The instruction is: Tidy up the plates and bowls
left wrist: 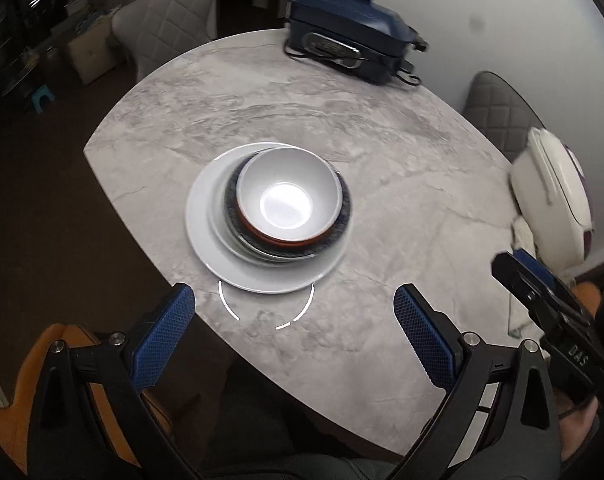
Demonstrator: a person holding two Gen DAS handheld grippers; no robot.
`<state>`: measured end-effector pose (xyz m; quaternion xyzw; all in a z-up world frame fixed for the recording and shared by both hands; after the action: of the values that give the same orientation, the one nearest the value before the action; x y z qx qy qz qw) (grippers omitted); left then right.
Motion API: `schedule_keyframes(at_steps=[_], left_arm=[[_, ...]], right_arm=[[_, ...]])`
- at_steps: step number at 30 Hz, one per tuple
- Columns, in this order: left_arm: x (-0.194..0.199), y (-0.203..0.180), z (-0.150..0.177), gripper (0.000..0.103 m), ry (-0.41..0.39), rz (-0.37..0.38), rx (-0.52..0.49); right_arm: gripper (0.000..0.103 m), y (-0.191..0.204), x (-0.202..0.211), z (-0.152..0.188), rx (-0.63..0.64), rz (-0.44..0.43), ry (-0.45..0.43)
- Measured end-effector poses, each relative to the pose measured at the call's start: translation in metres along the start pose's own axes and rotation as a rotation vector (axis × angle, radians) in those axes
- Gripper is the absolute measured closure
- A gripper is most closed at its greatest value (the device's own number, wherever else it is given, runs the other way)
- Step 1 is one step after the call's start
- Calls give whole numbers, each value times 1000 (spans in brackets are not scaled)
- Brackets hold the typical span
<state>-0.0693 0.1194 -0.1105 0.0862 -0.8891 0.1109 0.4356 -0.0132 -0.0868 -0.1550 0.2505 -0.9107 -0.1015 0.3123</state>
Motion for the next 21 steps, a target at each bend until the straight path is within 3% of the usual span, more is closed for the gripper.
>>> schedule_keyframes(at_steps=[3,6,8,12,21], left_arm=[[12,-32,11,3,-38,15,-115],[9,-51,26,3,35,75,-120],[7,-52,28,3,52,58,-129],[0,-43,15,3,39,-24,-202],[-17,-30,-24,3,19,0,-206]], right_arm=[[14,-4,11,7,-25,40,22],[14,-7,21,10,-47,77,24],[14,-10,26,13,-58,102,22],[14,-15,29,13,-79,152,21],[14,2,29,7,-68,206,2]])
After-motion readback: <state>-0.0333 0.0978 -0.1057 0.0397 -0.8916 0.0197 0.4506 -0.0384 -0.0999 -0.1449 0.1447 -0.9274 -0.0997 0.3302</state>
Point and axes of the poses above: each gripper's, at about its wrist camera, not at the fingertips, and x roughly against the way its jaws point, y to its left, z to its underside, the point moved 9 cm from there along -x, roughly the way its jaws point, and after that the axes turned 13 degrees about -y, right-handed, at the moved point
